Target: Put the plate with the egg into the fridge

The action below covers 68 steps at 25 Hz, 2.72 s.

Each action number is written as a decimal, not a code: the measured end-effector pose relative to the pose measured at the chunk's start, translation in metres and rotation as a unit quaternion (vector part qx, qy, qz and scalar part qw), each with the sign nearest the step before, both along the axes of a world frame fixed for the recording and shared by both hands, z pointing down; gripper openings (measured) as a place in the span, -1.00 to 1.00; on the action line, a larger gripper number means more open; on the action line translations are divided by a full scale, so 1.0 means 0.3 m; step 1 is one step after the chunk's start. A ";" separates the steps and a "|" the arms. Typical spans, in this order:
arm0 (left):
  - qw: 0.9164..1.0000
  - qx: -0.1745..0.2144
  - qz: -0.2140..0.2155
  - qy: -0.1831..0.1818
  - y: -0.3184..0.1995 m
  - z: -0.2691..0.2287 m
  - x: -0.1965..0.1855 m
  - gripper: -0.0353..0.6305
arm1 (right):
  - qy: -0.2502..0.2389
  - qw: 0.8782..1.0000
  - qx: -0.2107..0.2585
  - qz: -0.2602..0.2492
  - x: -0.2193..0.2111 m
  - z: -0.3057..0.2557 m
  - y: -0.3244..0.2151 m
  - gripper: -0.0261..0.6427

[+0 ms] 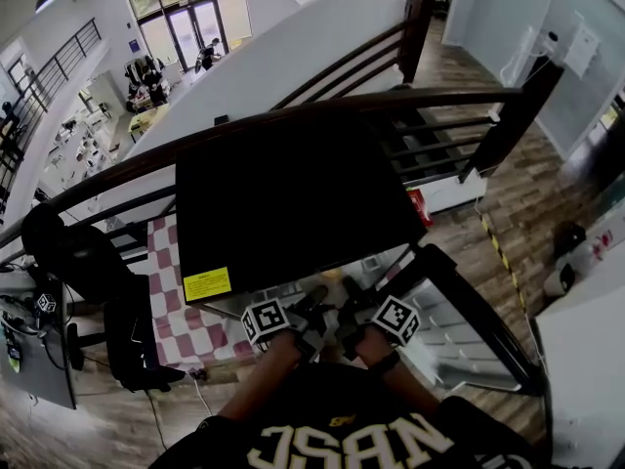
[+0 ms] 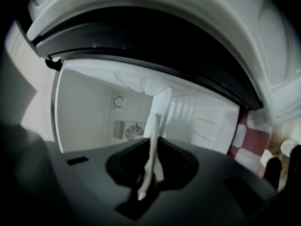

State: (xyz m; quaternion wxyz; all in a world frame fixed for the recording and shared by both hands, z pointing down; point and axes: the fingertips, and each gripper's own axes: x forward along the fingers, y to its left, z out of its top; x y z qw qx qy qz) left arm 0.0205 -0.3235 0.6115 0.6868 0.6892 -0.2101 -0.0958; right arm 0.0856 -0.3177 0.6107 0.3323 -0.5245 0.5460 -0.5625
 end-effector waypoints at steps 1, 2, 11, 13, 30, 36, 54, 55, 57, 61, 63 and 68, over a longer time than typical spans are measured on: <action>1.000 0.002 -0.004 0.000 0.000 -0.005 -0.002 -0.73 | 0.000 1.000 0.006 0.000 0.001 -0.006 0.000 -0.78; 1.000 0.002 -0.009 0.002 0.002 -0.010 -0.008 -0.73 | -0.002 1.000 0.012 -0.002 0.000 -0.012 -0.001 -0.77; 0.999 0.032 -0.029 0.011 0.091 -0.029 -0.075 -0.47 | 0.032 0.998 0.054 -0.021 0.026 -0.040 0.054 -0.31; 0.998 0.048 -0.033 0.002 0.114 -0.037 -0.087 -0.47 | 0.035 0.998 0.044 -0.022 0.029 -0.031 0.093 -0.31; 0.969 0.217 -0.056 -0.103 0.240 -0.128 -0.164 -0.47 | 0.130 0.987 0.040 -0.089 0.002 -0.005 0.329 -0.32; 0.950 0.266 -0.059 -0.151 0.259 -0.151 -0.200 -0.47 | 0.168 0.978 0.044 -0.117 -0.041 0.002 0.352 -0.32; 0.854 0.415 -0.036 -0.311 0.240 -0.198 -0.231 -0.47 | 0.297 0.938 0.077 -0.163 -0.123 -0.057 0.267 -0.39; 0.853 0.416 -0.034 -0.314 0.239 -0.194 -0.232 -0.48 | 0.295 0.938 0.076 -0.165 -0.128 -0.058 0.260 -0.39; 0.850 0.418 -0.032 -0.318 0.236 -0.191 -0.234 -0.50 | 0.287 0.940 0.076 -0.167 -0.140 -0.057 0.246 -0.39; 0.849 0.417 -0.036 -0.322 0.216 -0.191 -0.241 -0.51 | 0.248 0.952 0.068 -0.166 -0.157 -0.042 0.215 -0.46; 0.855 0.407 -0.042 -0.319 0.200 -0.180 -0.250 -0.52 | 0.212 0.961 0.066 -0.162 -0.169 -0.034 0.200 -0.53; 0.859 0.398 -0.047 -0.319 0.164 -0.177 -0.270 -0.53 | 0.164 0.972 0.068 -0.154 -0.183 -0.041 0.164 -0.63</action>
